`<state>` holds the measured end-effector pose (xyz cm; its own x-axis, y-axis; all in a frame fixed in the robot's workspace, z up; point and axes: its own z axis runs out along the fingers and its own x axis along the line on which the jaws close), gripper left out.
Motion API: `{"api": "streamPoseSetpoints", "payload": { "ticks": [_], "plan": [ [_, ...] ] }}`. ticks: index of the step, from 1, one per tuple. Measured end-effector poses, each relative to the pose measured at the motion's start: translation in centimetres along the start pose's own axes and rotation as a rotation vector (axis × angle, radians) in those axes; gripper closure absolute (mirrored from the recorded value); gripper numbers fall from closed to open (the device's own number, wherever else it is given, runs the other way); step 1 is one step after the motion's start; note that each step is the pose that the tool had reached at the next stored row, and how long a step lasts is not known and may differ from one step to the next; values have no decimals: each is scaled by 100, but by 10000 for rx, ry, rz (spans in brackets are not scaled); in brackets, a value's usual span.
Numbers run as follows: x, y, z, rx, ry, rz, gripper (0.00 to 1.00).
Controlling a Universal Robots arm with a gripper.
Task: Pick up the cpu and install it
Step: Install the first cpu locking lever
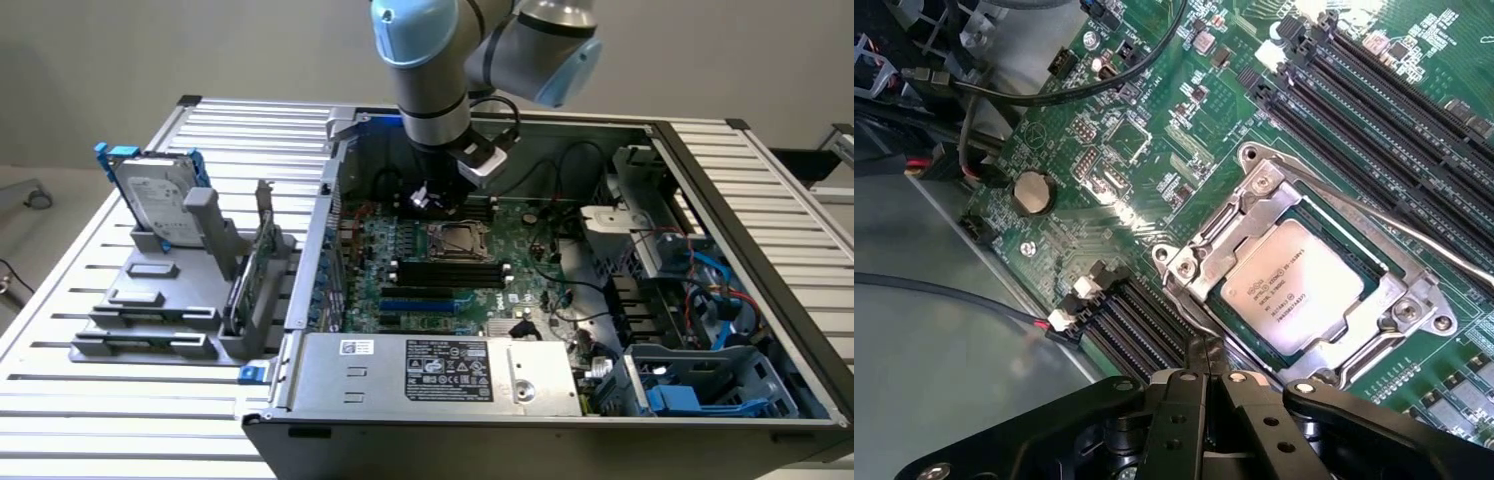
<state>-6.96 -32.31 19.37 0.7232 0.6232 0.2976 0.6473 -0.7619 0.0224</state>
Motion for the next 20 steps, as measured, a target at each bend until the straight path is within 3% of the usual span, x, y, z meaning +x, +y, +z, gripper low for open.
{"api": "streamPoseSetpoints", "payload": {
  "ticks": [20],
  "plan": [
    [60,54,20,0,1,0,89]
  ]
}}
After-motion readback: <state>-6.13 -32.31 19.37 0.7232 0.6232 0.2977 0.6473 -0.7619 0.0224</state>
